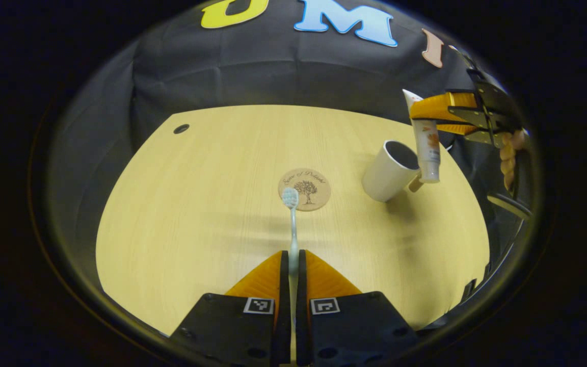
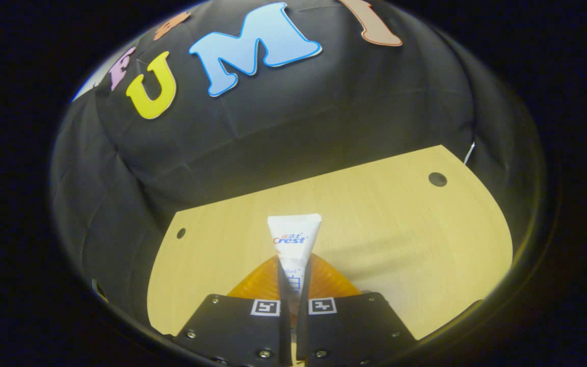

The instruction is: Put the toothbrush and toothpaste on the desktop into the cup, then pick up the cup and place it on the coaster on the desktop.

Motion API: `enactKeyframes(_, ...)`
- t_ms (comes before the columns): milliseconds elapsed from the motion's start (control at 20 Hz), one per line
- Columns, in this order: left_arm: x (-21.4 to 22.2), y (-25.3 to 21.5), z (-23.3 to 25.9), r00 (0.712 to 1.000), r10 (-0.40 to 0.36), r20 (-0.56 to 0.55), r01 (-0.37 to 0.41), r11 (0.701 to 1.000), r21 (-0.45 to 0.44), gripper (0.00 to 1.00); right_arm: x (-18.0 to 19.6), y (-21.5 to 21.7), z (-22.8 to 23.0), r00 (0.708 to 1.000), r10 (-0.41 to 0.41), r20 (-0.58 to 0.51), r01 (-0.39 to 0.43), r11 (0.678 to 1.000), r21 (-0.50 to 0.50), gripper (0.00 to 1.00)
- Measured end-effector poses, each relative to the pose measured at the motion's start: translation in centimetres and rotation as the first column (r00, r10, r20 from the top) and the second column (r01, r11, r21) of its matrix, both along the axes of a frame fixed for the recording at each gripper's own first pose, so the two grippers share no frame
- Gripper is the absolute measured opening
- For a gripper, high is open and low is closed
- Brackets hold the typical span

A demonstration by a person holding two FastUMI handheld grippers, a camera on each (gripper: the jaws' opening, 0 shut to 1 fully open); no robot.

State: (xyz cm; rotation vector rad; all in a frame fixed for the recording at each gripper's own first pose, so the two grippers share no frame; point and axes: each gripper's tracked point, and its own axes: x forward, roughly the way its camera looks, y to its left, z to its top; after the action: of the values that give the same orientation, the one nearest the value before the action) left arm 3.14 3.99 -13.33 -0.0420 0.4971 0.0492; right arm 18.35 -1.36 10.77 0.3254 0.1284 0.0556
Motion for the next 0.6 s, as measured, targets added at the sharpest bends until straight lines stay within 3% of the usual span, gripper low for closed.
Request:
enactKeyframes(400,-8.0,2.2,-1.2,1.000,-0.006,-0.005,0.006,1.000,-0.011,0.10,3.5,-1.4,2.0,0.998,-0.058,0.030,0.057,0.998,0.010,0.06)
enactKeyframes(600,-8.8,2.1,-0.2,1.000,-0.006,0.009,0.006,1.000,0.009,0.12,4.7,-1.3,1.7,0.995,-0.079,0.064,0.082,0.996,-0.046,0.06)
